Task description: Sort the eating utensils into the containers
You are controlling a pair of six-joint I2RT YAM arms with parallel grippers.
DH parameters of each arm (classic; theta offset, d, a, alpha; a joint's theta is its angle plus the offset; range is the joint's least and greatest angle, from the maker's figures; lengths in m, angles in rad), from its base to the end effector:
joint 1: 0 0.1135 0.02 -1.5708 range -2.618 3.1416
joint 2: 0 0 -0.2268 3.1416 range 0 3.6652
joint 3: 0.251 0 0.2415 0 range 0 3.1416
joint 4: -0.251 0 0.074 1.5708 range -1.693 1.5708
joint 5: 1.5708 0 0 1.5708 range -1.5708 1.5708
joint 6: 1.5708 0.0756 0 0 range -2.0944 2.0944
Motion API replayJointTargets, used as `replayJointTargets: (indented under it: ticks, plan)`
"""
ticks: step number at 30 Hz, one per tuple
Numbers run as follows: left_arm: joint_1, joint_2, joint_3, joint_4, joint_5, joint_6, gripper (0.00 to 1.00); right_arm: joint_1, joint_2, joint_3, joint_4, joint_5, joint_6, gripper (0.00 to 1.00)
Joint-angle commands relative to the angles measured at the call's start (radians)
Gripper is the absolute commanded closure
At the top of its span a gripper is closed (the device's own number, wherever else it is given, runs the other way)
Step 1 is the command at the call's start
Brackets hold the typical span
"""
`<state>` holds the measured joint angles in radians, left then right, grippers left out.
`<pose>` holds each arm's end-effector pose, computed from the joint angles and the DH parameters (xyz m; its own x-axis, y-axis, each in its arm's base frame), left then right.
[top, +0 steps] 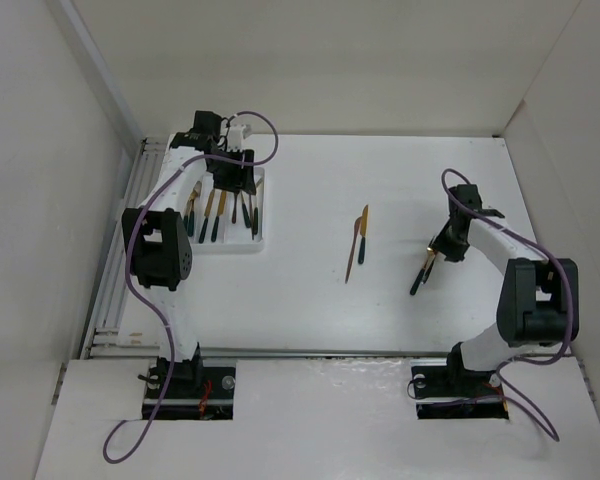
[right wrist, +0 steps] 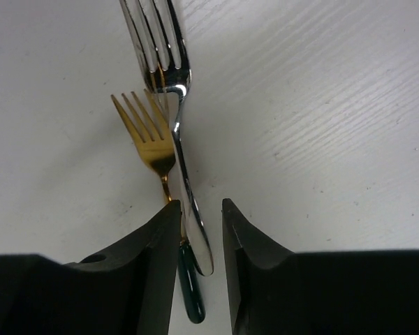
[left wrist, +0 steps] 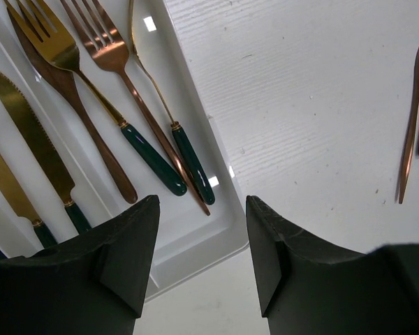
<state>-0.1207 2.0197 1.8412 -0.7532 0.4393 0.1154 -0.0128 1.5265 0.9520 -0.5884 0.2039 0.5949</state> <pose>0.4371 -0.0854 0.2210 -0.7499 0.1959 -0.6318 0.4502 0.8510 -0.2704 0.2974 -0.0191 0.1274 -0.7081 0.5579 -0.4327 0.5913 0.8035 0.0684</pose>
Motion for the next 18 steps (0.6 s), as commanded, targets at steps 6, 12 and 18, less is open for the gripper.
replayJointTargets:
  ticks: [6,12,18]
  plan:
    - [0.004,-0.059,-0.008,-0.005,0.01,0.012,0.5,-0.015,0.081,0.045,0.064,0.009,-0.059,0.64]
    - [0.004,-0.059,-0.017,0.005,0.01,0.012,0.5,-0.015,0.112,0.073,0.064,0.009,-0.07,0.64]
    - [0.004,-0.059,-0.017,0.005,0.001,0.012,0.5,-0.015,0.112,0.071,0.068,0.0,-0.079,0.65]
